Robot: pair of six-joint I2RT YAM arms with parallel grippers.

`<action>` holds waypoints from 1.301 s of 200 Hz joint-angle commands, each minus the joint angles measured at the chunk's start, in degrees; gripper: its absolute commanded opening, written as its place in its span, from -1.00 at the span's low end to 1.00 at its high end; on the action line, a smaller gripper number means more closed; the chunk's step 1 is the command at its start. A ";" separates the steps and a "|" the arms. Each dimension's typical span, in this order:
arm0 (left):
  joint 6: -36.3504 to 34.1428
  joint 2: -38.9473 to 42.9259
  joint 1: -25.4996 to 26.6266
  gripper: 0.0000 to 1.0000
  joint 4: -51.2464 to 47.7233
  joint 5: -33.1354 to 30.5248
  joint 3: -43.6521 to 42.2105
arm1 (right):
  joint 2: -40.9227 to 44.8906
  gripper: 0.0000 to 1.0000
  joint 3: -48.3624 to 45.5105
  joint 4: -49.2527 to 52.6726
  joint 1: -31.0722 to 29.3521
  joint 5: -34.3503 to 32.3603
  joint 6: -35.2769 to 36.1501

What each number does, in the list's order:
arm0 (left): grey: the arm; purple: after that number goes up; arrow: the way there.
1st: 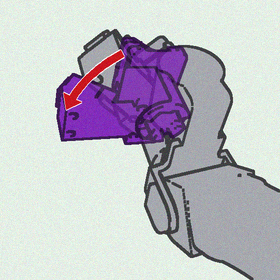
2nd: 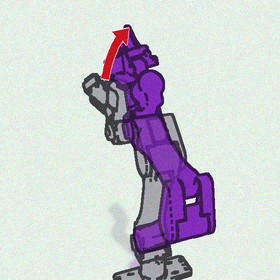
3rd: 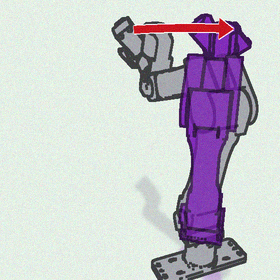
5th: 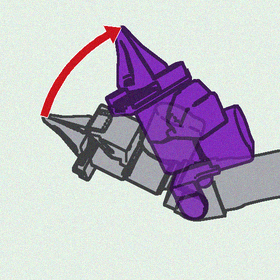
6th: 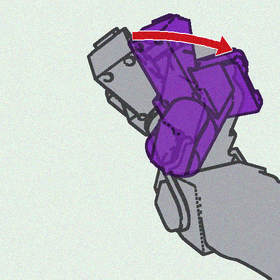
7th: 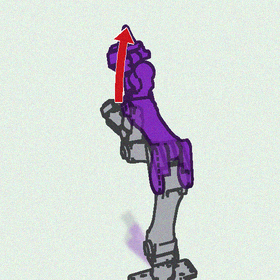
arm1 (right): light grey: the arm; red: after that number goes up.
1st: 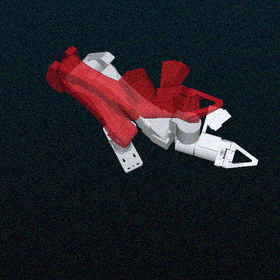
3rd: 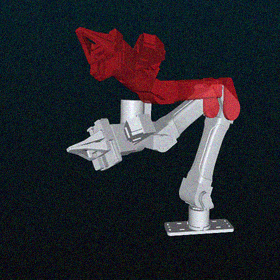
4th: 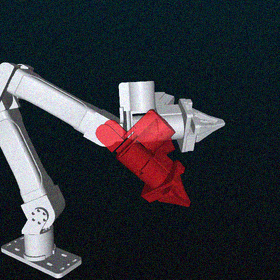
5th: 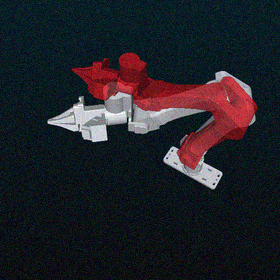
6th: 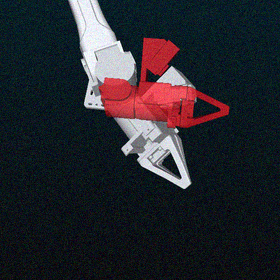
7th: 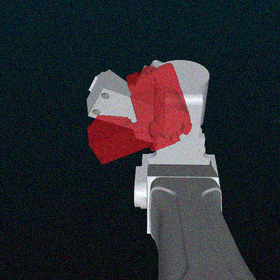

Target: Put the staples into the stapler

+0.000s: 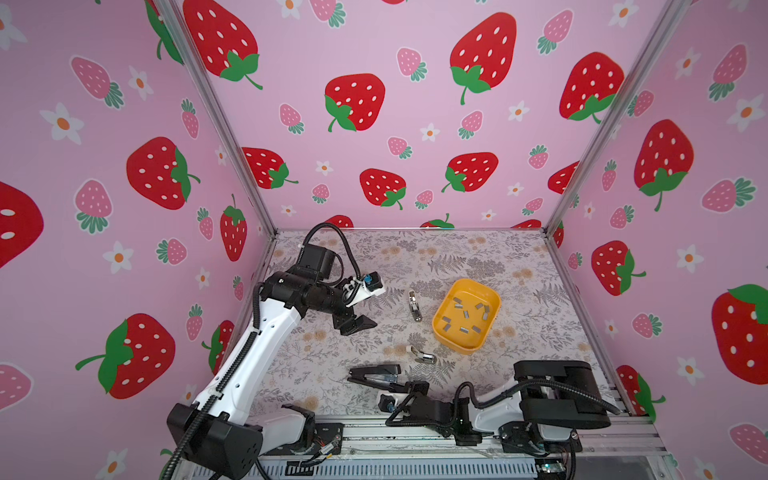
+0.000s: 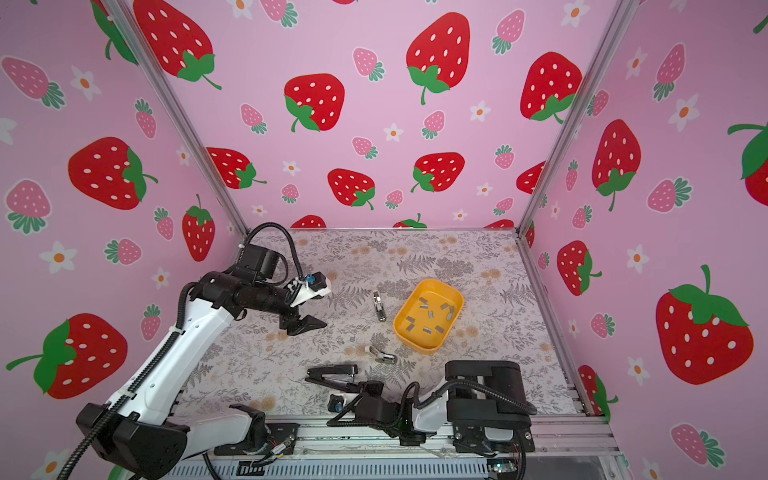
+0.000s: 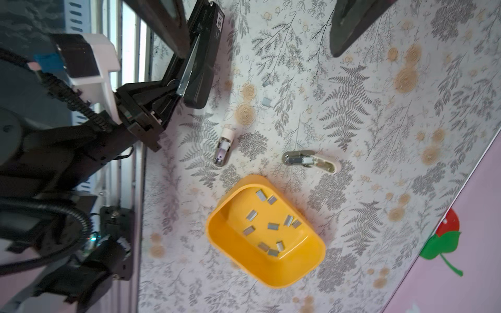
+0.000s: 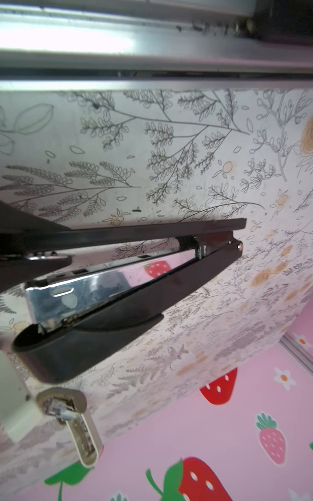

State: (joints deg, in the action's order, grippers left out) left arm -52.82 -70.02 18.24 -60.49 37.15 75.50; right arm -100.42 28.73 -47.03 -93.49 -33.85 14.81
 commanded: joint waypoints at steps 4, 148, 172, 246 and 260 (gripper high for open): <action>-3.33 4.17 4.48 0.64 -6.31 2.89 -0.35 | 2.41 -1.00 0.90 -5.64 -1.41 -10.92 6.76; 3.83 5.82 20.16 0.61 -6.08 -4.37 -3.23 | 15.17 -1.00 -2.32 -4.06 -11.83 -20.69 19.18; -2.06 5.16 22.37 0.59 -5.82 -5.18 -4.82 | 17.56 -1.00 -4.42 -4.92 -12.06 -18.05 17.54; -13.56 8.21 22.28 0.59 3.18 -9.99 -13.16 | 20.93 -1.00 -9.37 -5.23 -12.41 -8.21 10.03; -14.59 8.41 21.80 0.52 5.10 -11.90 -14.55 | 16.32 -1.00 -8.18 -8.52 -12.42 -7.73 11.70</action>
State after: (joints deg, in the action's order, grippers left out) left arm -62.57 -61.87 40.56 -58.06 27.49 63.31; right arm -79.00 18.35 -48.42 -105.45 -43.53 25.78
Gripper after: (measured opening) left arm 0.783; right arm 0.114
